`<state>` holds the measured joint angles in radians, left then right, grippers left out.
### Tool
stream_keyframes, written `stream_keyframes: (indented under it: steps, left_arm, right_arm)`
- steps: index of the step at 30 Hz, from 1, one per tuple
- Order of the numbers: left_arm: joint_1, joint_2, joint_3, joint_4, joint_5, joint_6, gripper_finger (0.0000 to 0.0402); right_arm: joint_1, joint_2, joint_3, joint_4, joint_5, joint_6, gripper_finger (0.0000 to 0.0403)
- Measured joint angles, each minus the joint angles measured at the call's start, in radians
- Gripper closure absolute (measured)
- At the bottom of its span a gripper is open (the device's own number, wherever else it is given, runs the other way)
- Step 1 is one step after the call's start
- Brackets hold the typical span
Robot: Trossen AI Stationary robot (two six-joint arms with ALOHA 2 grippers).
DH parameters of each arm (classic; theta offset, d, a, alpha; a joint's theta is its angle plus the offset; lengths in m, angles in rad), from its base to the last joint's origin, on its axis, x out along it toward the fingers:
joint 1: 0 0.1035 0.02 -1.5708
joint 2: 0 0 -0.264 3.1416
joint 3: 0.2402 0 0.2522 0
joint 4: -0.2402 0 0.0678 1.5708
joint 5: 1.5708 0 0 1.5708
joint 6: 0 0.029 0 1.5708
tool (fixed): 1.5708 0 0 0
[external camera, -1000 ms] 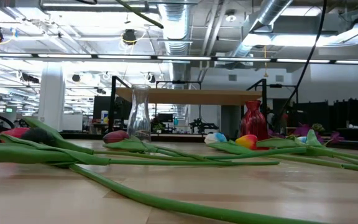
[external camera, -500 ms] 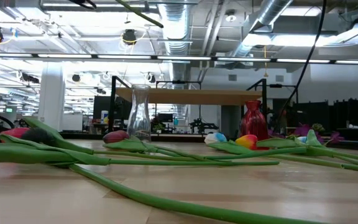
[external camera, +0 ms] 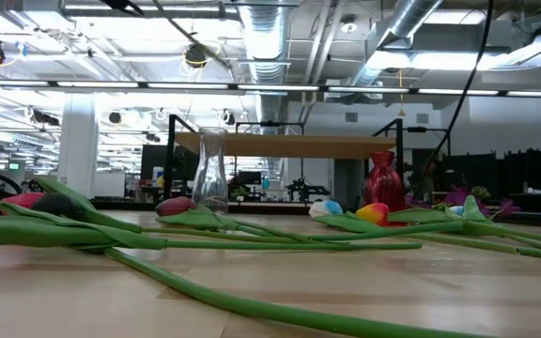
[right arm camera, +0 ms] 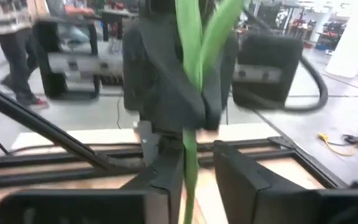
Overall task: Pick and place flowers into a vace then onto a shelf
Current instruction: Put the left yellow flower into the transparent vase
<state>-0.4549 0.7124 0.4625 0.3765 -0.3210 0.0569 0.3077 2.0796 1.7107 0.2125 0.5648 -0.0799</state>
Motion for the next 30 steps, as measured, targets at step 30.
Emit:
stream_keyframes:
  steps: [30]
  left_arm:
    - [0.056,-0.056,0.408,-0.638,-0.293,0.296,0.0401]
  right_arm:
    - [0.017,0.0,0.0,-0.475,0.081,0.324,0.017]
